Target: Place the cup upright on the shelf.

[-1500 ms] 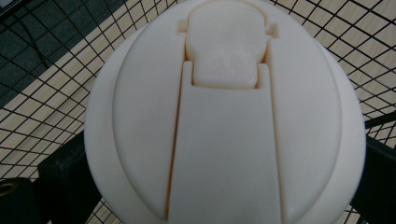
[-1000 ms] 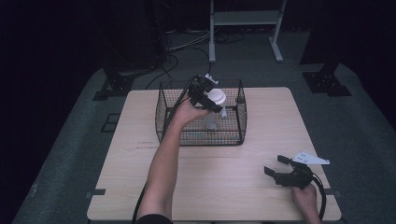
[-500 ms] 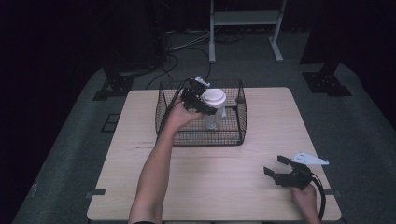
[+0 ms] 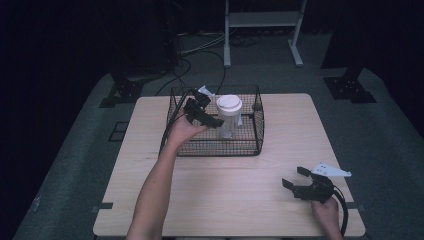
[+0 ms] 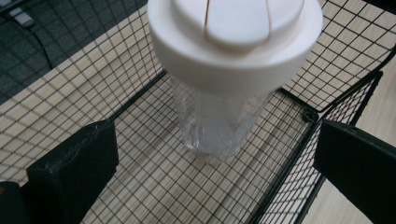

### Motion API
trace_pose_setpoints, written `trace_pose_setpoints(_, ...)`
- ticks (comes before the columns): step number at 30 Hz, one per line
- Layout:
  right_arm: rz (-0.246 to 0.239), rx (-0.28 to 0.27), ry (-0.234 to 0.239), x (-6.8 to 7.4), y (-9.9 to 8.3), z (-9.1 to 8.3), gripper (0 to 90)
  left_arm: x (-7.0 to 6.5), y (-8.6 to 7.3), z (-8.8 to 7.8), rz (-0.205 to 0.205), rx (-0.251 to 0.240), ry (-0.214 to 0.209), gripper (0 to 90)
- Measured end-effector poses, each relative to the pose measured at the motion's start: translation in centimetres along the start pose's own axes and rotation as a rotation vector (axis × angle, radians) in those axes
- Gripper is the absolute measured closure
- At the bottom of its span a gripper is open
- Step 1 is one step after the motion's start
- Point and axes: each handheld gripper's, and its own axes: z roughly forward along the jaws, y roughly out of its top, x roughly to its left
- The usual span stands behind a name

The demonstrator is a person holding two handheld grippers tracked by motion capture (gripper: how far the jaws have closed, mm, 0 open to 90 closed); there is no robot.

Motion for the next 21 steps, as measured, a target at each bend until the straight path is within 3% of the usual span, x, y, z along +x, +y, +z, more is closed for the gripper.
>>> trace_pose_setpoints(12,0.001,0.010,-0.018,0.1,0.0,0.0,12.9,0.4,-2.6,-2.3,-0.010,0.001,0.022,0.0)
trace_pose_setpoints(18,-0.006,0.014,-0.025,0.2,0.0,0.1,12.9,0.4,-3.7,-4.1,-0.011,-0.030,0.029,0.0)
trace_pose_setpoints(21,-0.006,0.011,-0.026,0.1,0.0,0.1,12.9,0.3,-4.3,-5.1,-0.022,-0.070,0.032,0.0)
